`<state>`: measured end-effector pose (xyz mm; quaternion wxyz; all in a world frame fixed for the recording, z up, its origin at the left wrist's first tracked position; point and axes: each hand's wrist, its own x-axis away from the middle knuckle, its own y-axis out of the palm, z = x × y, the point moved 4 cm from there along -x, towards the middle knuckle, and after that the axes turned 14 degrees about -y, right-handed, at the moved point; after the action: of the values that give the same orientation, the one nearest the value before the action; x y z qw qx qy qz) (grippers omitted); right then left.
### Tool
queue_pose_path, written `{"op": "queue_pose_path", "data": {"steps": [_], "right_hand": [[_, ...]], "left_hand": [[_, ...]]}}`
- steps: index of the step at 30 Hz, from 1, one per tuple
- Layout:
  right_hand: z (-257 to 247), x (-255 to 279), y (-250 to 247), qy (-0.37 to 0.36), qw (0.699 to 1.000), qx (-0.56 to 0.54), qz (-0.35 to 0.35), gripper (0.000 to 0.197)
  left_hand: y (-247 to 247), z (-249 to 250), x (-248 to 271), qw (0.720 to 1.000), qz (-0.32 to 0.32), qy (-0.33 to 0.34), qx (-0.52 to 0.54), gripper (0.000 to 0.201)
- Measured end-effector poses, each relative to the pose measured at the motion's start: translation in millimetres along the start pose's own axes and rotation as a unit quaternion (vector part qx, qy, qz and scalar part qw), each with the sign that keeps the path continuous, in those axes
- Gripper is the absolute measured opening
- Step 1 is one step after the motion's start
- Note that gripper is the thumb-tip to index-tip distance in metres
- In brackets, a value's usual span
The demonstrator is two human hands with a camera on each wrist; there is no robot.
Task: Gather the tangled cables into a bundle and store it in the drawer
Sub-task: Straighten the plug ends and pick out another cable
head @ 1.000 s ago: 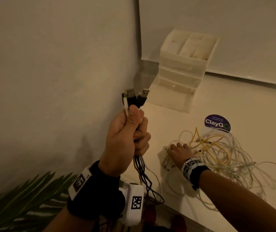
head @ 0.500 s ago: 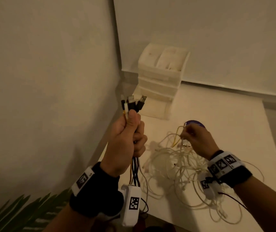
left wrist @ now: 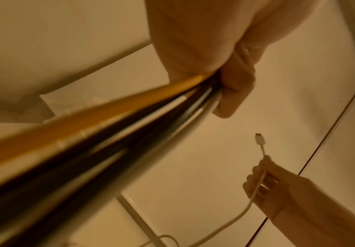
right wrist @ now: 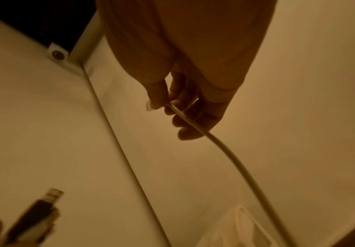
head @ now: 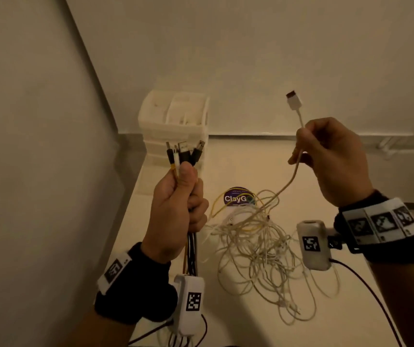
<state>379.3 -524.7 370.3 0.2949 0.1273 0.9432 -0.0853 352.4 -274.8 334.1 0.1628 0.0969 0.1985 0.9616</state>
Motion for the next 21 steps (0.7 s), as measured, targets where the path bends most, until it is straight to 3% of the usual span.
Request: {"op": "queue_pose_path", "data": {"steps": [5,10,14,19,21], "right_hand": [[-26,25,24,0.014,0.995,-0.047,-0.084,0.015],[-22,70,65,0.064,0.985,-0.114,-0.11,0.026],[-16,86,71,0.071,0.984,-0.126,-0.105,0.006],[-7,100,84,0.073,0.981,-0.152,-0.095,0.003],[6,113,92,0.077,0.978,-0.151,-0.122,0.008]], "left_hand": [[16,-1,-11,0.997,0.016,0.032,-0.065,0.024],[36,-13,-16,0.99,0.053,0.041,-0.122,0.027],[35,-17,-18,0.981,0.111,0.039,-0.155,0.033],[24,-16,-17,0.975,0.145,0.037,-0.165,0.036],[18,-12,-16,0.976,0.158,0.052,-0.142,0.039]]}}
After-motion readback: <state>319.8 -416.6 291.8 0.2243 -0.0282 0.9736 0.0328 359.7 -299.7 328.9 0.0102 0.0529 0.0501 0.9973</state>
